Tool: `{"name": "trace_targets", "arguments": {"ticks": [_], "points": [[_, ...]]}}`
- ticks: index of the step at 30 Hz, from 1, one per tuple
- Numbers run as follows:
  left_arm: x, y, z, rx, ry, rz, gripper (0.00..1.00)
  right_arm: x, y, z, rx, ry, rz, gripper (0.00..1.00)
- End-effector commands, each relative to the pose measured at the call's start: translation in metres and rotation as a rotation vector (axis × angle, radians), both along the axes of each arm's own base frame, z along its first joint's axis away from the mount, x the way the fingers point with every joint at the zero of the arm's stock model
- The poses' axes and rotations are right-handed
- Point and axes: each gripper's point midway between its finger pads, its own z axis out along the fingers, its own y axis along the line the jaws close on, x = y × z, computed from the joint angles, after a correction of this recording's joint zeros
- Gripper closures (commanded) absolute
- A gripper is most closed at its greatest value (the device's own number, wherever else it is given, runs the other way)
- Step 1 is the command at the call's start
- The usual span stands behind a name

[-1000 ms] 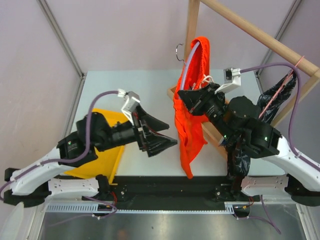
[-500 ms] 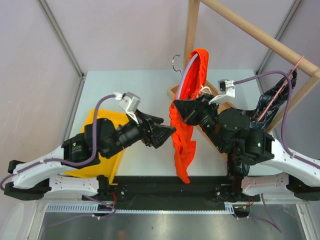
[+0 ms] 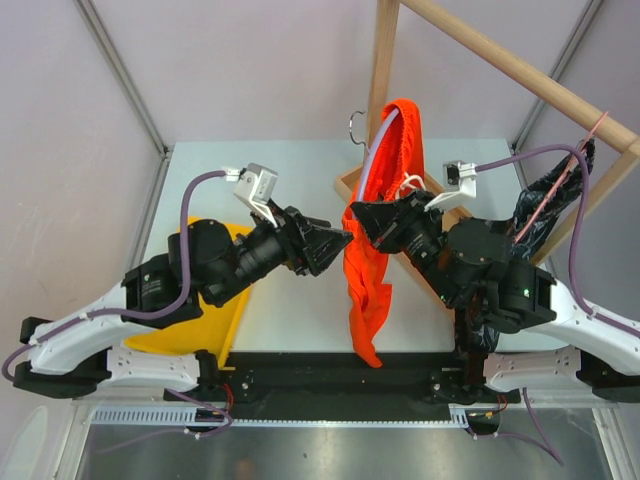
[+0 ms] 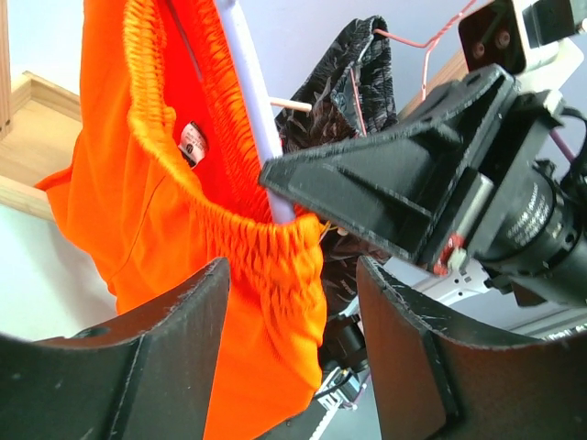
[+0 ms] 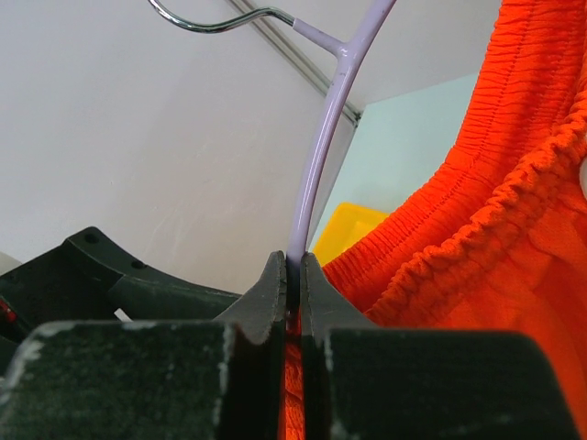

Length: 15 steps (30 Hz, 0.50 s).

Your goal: Remove the shorts from the hanger

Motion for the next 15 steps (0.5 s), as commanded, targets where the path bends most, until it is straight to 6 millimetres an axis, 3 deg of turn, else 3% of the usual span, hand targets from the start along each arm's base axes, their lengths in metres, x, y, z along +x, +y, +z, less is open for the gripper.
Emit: {"name": "trace_targets", "arguments": {"ticks": [1,10,15], "points": [[0.000,-0.001,0.012,-0.036,0.026,-0.020,0.38,-0.005,-0.010,0.036,0.124,-0.044,0.008,1.00],[0.004,-0.009,0.007,-0.052,0.042,-0.052,0.62,-0.006,-0.009,0.033,0.129,-0.036,0.017,1.00],[0.004,-0.011,0.008,-0.068,0.037,-0.070,0.57,-0.006,-0.008,0.032,0.129,-0.036,0.015,1.00]]}}
